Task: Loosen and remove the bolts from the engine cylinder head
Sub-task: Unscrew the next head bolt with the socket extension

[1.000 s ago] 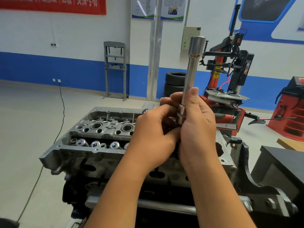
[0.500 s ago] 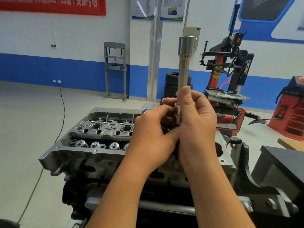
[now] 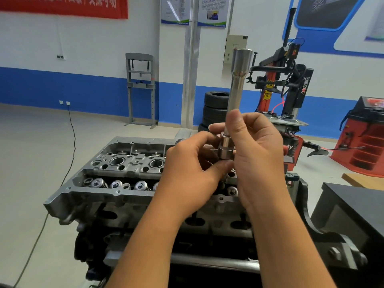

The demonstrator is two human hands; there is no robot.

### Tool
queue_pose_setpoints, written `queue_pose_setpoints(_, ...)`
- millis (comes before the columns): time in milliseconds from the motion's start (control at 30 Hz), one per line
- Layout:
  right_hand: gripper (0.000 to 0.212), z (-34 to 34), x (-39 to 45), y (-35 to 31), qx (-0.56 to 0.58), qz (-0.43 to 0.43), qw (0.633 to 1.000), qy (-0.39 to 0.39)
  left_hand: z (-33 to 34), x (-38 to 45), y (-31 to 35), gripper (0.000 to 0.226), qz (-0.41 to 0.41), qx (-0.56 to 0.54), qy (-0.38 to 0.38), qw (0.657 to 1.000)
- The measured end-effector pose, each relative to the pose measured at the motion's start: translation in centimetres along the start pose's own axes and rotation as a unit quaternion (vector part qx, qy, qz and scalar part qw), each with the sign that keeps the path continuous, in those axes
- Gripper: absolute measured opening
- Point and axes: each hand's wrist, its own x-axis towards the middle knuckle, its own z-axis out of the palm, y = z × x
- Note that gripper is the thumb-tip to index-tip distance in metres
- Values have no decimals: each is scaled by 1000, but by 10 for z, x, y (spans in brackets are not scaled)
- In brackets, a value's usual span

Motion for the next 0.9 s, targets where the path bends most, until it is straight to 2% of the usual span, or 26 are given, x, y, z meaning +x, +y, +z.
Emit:
queue_pose_setpoints(167,37,-2,3,1,-30,-9,999,26,-4,1,1,30,21,8,-64,998)
queue_pose_setpoints(300,38,-5,3,-5,-27,-46,999,3,0,1,0,24,20,44,-20,999)
queue_pose_setpoints(400,28,-7,1,-9,-98,-93,991,-2,4,0,0,16,23,65,8,998)
queue_pose_setpoints(533,24,-11,3,-13,-223,-127,967,-3,4,0,-2,23,22,87,-5,996)
queue_pose_setpoints(600,23,-11,3,-14,-251,-135,959,-1,5,0,-1,22,25,96,-10,995)
queue_pose_setpoints(767,14,-13,7,-10,-251,-119,961,-14,1,0,1,22,-9,73,-82,994)
queue_pose_setpoints(900,17,-12,6,-5,-174,-76,982,-13,3,1,-1,29,-15,87,-42,995)
